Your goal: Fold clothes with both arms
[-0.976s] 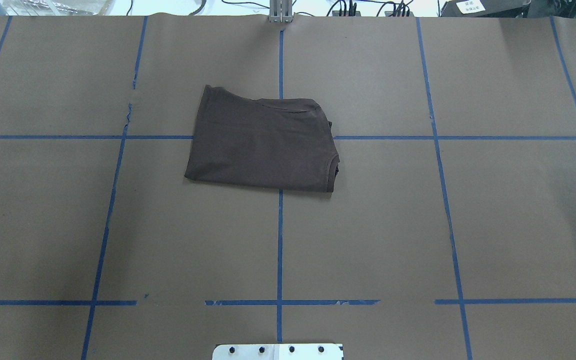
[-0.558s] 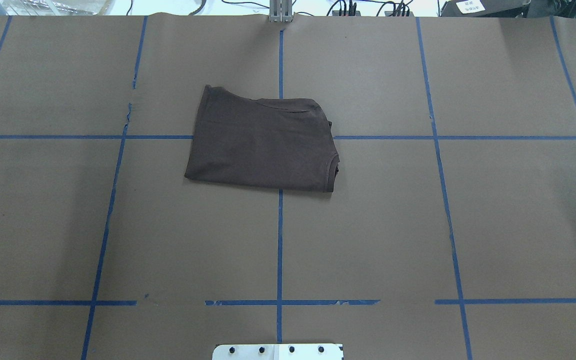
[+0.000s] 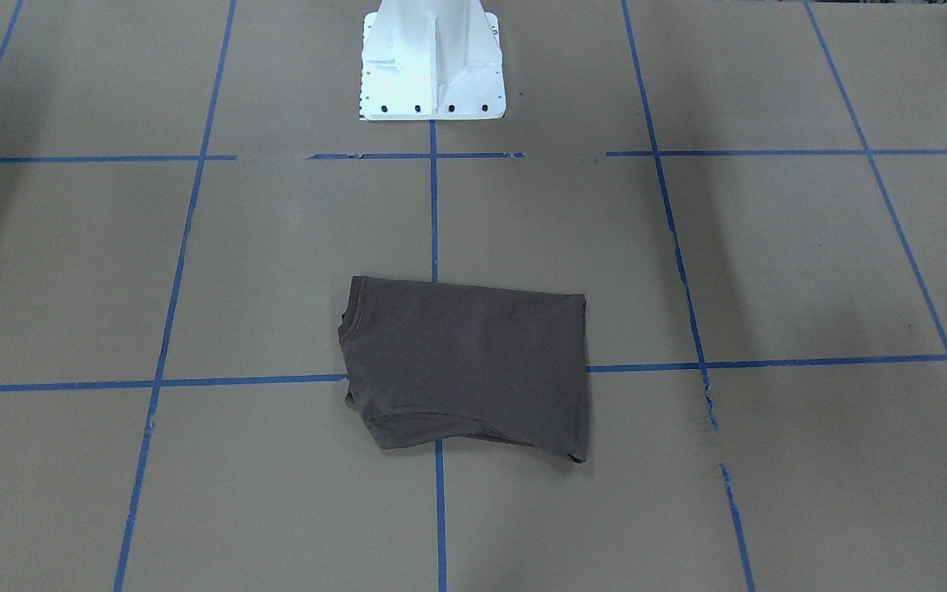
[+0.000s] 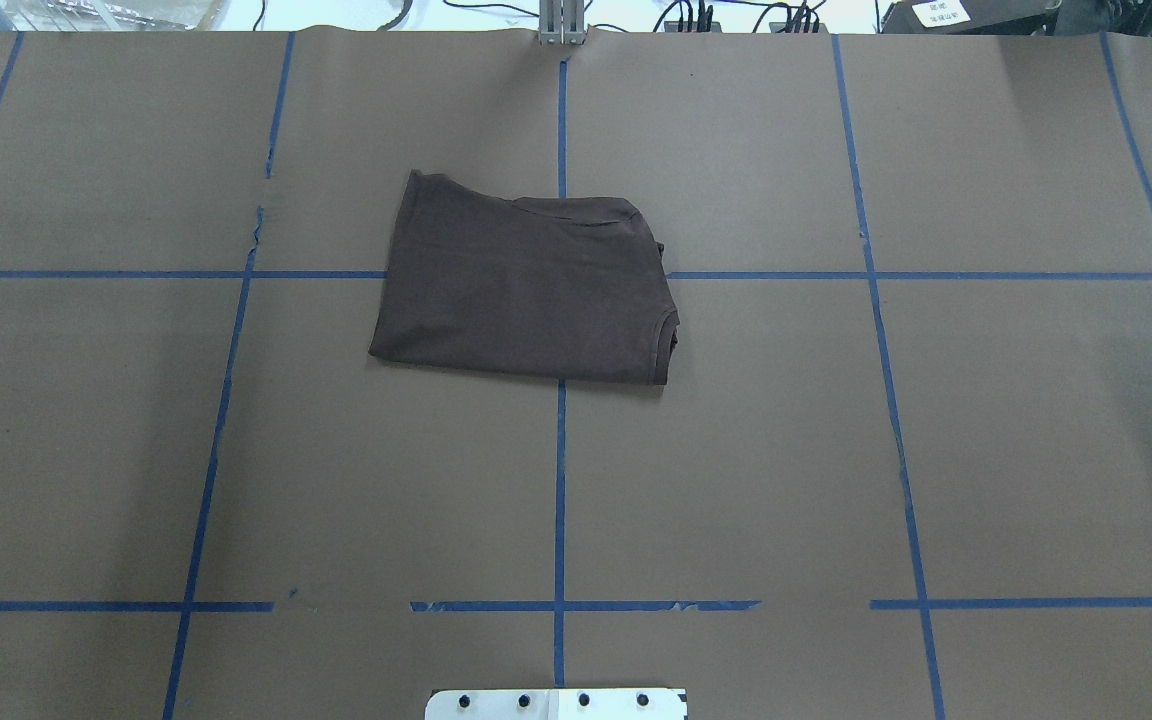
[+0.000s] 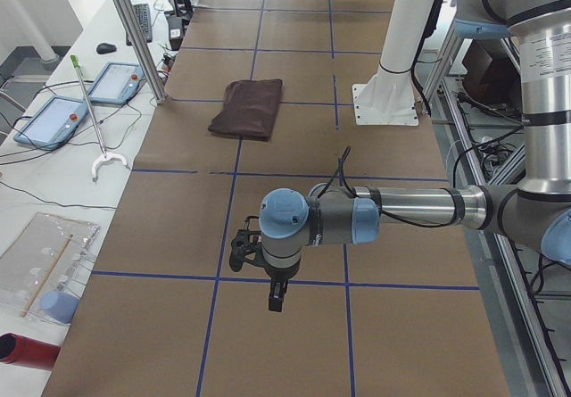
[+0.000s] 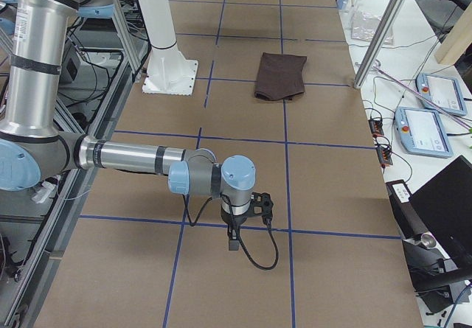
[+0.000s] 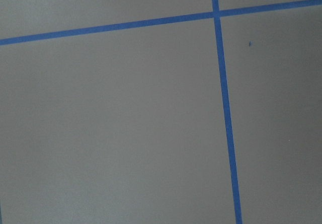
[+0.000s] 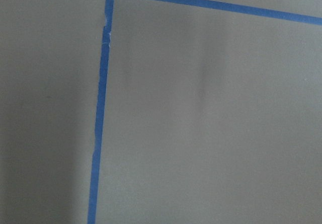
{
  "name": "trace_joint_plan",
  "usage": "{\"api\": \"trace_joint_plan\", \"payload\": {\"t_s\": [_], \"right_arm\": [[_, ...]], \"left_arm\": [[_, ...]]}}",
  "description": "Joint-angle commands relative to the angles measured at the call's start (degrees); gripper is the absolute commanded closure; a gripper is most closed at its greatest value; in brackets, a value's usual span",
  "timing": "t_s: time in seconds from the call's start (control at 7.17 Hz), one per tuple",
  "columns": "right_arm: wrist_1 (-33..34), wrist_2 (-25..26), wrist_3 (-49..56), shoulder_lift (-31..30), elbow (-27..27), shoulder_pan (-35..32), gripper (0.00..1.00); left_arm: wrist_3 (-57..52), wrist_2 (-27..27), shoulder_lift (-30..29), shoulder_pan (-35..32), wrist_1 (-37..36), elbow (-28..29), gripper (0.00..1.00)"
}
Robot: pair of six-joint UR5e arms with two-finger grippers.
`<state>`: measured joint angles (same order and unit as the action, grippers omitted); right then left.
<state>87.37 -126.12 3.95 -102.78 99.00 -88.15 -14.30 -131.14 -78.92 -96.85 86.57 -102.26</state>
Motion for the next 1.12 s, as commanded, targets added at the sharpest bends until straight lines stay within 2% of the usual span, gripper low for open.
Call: {"api": "trace_joint_plan", "payload": {"t_s": [0.0, 0.14, 0.98], "right_arm": [[-0.01, -2.36, 0.00, -0.06, 0.05, -0.09, 0.00], [-0.01, -2.38, 0.00, -0.06, -0.04, -0.09, 0.00], [-0.10, -2.55, -0.43, 0.47, 1.01, -0.09, 0.00]], "left_arm": [[-0.11, 0.89, -0.53, 0.08, 2.97, -0.13, 0.00], [-0.11, 0.89, -0.36, 0.08, 5.43, 0.21, 0.00], [0.15, 0.89, 0.34, 0.08, 4.93, 0.74, 0.00]]}}
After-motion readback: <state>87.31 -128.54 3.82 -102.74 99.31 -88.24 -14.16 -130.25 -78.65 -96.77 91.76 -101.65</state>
